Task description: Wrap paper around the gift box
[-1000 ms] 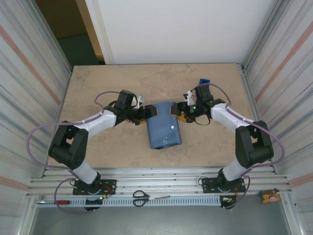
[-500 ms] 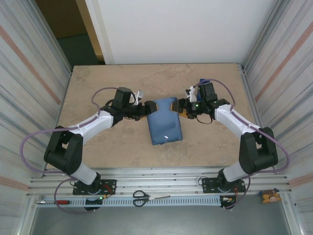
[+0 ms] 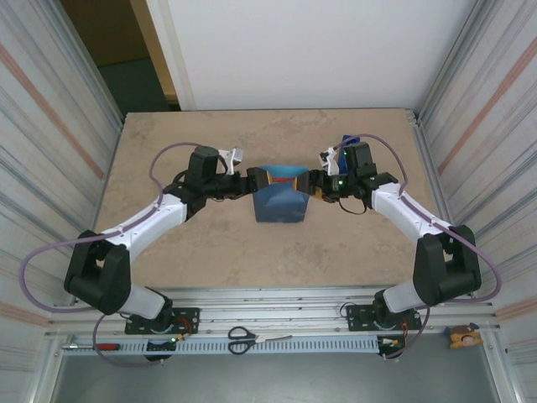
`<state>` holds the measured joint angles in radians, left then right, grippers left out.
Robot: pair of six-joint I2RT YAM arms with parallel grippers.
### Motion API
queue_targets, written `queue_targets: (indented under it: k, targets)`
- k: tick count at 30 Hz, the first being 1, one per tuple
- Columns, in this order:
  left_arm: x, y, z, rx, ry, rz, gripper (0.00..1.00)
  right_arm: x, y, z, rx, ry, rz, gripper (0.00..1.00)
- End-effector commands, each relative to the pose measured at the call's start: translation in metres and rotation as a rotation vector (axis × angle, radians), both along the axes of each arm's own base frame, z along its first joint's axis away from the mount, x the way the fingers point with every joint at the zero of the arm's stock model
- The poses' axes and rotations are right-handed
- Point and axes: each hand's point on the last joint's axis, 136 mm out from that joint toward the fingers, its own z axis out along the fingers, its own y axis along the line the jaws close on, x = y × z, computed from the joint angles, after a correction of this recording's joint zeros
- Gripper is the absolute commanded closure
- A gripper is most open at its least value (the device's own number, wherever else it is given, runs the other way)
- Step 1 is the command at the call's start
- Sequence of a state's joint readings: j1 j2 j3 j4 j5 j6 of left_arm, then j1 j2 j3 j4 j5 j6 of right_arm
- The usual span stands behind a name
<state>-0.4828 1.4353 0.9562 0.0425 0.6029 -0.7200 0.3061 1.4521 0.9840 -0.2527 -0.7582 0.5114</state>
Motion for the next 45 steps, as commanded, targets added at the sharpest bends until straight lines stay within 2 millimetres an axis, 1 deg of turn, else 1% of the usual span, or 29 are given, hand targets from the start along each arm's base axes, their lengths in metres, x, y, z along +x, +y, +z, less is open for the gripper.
queue_targets:
  k: [1, 6, 10, 13, 19, 21, 25, 32, 35, 38, 41, 45]
  targets:
    - [-0.018, -0.008, 0.005, -0.023, -0.036, -0.074, 0.10, -0.011, 0.009, 0.013, 0.046, -0.059, 0.065, 0.23]
    - [-0.024, -0.005, -0.004, -0.007, -0.020, -0.067, 0.09, -0.014, 0.006, 0.005, 0.033, -0.050, 0.048, 0.23]
    - [-0.021, -0.004, -0.002, 0.004, -0.030, -0.055, 0.07, -0.008, 0.008, 0.010, 0.029, -0.060, 0.044, 0.22]
    - [-0.011, -0.003, 0.001, 0.022, -0.034, -0.033, 0.07, 0.001, 0.009, 0.013, 0.015, -0.061, 0.039, 0.22]
    - [0.012, 0.005, -0.004, 0.037, 0.006, 0.019, 0.05, 0.019, 0.007, 0.009, 0.000, -0.038, 0.013, 0.21]
    - [0.019, 0.008, -0.005, 0.029, 0.013, 0.032, 0.03, 0.023, 0.008, 0.007, -0.004, -0.027, 0.011, 0.19]
    - [0.031, 0.009, -0.006, 0.005, 0.028, 0.020, 0.01, 0.032, 0.005, 0.006, -0.004, -0.018, -0.001, 0.14]
    - [0.046, 0.008, 0.002, -0.004, -0.002, 0.000, 0.01, 0.046, 0.006, 0.019, 0.015, -0.058, 0.008, 0.04]
    - [0.048, 0.008, 0.006, -0.002, -0.027, -0.012, 0.01, 0.048, 0.005, 0.027, 0.011, -0.103, 0.011, 0.00]
    - [0.045, 0.008, 0.018, -0.005, -0.079, -0.028, 0.01, 0.049, -0.002, 0.033, -0.031, -0.177, -0.017, 0.02]
    - [0.041, 0.017, 0.026, 0.032, -0.148, -0.010, 0.01, 0.047, -0.013, 0.041, -0.077, -0.318, -0.071, 0.02]
    - [0.031, 0.031, 0.032, 0.087, -0.235, 0.009, 0.01, 0.035, -0.025, 0.062, -0.126, -0.512, -0.123, 0.02]
